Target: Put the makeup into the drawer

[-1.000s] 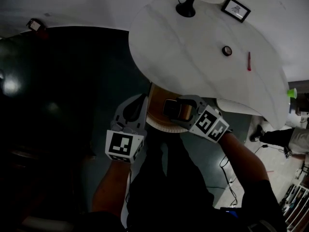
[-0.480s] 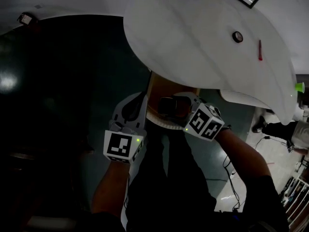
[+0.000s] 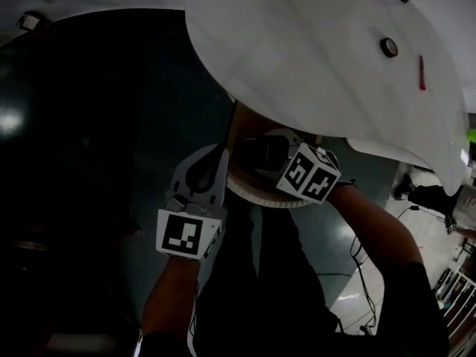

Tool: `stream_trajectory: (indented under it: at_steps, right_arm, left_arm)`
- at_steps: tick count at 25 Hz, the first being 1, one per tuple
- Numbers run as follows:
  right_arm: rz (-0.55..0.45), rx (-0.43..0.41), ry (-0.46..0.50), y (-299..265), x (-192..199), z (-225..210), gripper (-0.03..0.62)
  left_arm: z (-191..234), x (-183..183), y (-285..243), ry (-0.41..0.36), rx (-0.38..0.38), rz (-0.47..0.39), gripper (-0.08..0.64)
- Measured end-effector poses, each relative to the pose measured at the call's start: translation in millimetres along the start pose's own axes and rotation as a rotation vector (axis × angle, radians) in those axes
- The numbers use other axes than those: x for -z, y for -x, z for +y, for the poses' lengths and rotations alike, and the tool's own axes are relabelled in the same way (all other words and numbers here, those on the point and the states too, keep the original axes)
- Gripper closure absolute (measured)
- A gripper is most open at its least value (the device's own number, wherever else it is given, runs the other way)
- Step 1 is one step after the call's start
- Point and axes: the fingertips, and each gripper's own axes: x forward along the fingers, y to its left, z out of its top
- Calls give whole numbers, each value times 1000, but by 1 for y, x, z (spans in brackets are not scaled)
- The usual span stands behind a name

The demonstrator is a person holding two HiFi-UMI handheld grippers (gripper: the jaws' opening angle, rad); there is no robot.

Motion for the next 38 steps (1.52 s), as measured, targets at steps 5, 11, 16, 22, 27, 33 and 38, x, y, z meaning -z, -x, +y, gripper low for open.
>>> stream_trajectory:
  at_steps: [5,11,16,22,27,33,38]
  right_arm:
    - [47,-25,-3,-32,12,-6,316]
    - [84,-39,-59,-59,24,-9,316]
    - [84,-41,-59,-71,25,-10,314]
    - [125,-121,-81,-71,34,6,314]
    - [63,-93,-53,-49,17,3,314]
    - [-24,28,45,-4,-7,9,316]
    - [-76,78,199,26,-20,34,316]
  left_arm:
    - [1,8,-2,11,0,-1,549]
    - [-1,10,2,40,-6,4,549]
    - [-3,14,3,12,-1,22,549]
    - [-11,18,1,13,-3,42,549]
    - [-18,1,-2,11,-5,27,548]
    - [-23,-29,-3,-3,-27,13,549]
    - [-39,-64,-6,-29,-8,4,549]
